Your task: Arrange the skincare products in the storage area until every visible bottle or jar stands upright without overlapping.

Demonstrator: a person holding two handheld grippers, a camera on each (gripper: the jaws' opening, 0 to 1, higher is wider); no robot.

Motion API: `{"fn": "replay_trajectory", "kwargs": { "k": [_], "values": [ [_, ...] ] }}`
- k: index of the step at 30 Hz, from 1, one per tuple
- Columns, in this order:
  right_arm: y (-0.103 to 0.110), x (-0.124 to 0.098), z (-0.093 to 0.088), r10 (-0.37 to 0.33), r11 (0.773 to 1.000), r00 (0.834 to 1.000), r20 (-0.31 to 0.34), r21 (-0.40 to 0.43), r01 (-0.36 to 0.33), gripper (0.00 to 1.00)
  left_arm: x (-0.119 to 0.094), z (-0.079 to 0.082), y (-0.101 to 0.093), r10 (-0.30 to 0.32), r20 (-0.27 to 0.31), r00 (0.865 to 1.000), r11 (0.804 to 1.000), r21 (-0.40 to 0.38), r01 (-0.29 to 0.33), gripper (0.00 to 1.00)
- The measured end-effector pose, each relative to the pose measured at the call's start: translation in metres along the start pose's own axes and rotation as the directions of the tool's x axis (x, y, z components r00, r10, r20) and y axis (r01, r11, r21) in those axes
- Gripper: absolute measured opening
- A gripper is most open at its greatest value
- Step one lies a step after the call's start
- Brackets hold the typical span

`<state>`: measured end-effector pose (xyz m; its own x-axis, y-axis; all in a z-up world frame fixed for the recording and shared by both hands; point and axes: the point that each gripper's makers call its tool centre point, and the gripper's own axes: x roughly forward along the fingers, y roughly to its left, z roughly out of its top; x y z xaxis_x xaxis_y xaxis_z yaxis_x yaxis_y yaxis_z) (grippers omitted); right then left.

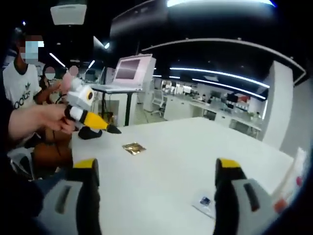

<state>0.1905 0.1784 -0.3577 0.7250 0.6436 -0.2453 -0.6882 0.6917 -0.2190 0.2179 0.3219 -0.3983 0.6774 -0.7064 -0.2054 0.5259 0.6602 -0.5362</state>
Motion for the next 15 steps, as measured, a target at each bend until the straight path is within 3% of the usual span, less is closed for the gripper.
{"fn": "replay_trajectory", "kwargs": {
  "k": [7,11,15],
  "values": [
    [-0.007,0.011,-0.007,0.020,1.000,1.000,-0.016,0.013,-0.020,0.99,-0.007,0.002,0.033,0.085,-0.048,0.995,0.993,0.086,-0.081,1.00],
    [-0.014,0.021,-0.009,0.027,1.000,0.999,-0.019,0.016,-0.027,0.99,-0.008,0.007,0.046,0.085,-0.053,0.995,0.992,0.093,-0.080,1.00],
    [-0.017,0.034,-0.013,0.037,0.999,0.999,-0.030,0.020,-0.036,0.99,-0.006,0.003,0.065,0.120,-0.098,0.988,0.986,0.130,-0.107,1.00]
  ]
}}
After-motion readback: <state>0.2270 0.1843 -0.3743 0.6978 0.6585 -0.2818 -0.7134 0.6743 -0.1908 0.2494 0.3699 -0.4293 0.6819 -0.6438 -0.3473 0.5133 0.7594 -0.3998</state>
